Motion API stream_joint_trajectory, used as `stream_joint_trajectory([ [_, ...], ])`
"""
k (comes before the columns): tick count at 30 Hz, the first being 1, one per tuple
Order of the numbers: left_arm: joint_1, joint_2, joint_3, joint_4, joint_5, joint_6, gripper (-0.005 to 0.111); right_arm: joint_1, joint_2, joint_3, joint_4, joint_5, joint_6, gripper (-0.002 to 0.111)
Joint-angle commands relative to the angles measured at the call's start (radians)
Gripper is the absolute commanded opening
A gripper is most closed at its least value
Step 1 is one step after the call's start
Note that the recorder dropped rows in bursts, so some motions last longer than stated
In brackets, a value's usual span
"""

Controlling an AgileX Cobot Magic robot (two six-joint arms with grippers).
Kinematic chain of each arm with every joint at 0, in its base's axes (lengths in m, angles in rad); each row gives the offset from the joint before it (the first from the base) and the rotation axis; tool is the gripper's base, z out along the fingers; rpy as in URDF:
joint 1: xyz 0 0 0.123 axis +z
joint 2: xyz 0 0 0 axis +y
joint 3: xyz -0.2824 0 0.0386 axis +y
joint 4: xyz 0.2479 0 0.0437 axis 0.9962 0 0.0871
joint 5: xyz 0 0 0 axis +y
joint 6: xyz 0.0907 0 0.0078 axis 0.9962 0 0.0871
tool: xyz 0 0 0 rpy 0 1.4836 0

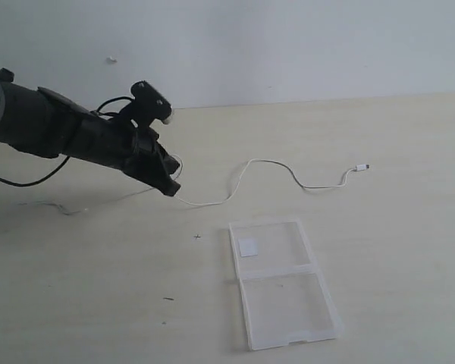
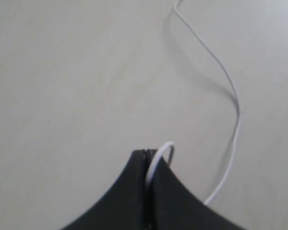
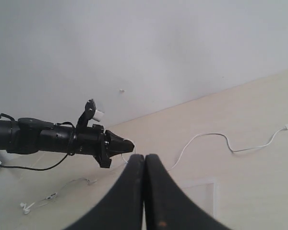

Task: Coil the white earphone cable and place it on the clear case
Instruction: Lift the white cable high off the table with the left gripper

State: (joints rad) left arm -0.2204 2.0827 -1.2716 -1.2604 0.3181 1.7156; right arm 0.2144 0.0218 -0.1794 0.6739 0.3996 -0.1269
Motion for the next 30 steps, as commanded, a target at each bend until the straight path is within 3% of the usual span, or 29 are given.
stream_joint_trajectory([
  [1,-0.003,-0.074,-0.005,-0.014,0.021,-0.032,0.0,-0.004,0.003,0.003,0.001,-0.002,-0.003,0.0],
  [18,0.001,-0.581,0.129,0.035,-0.086,-0.1,0.0,-0.004,0.003,0.003,0.001,-0.002,-0.003,0.0],
  [30,0.001,-0.878,0.12,0.054,-0.303,-0.1,0.0,-0.004,0.003,0.003,0.001,-0.002,-0.003,0.0],
])
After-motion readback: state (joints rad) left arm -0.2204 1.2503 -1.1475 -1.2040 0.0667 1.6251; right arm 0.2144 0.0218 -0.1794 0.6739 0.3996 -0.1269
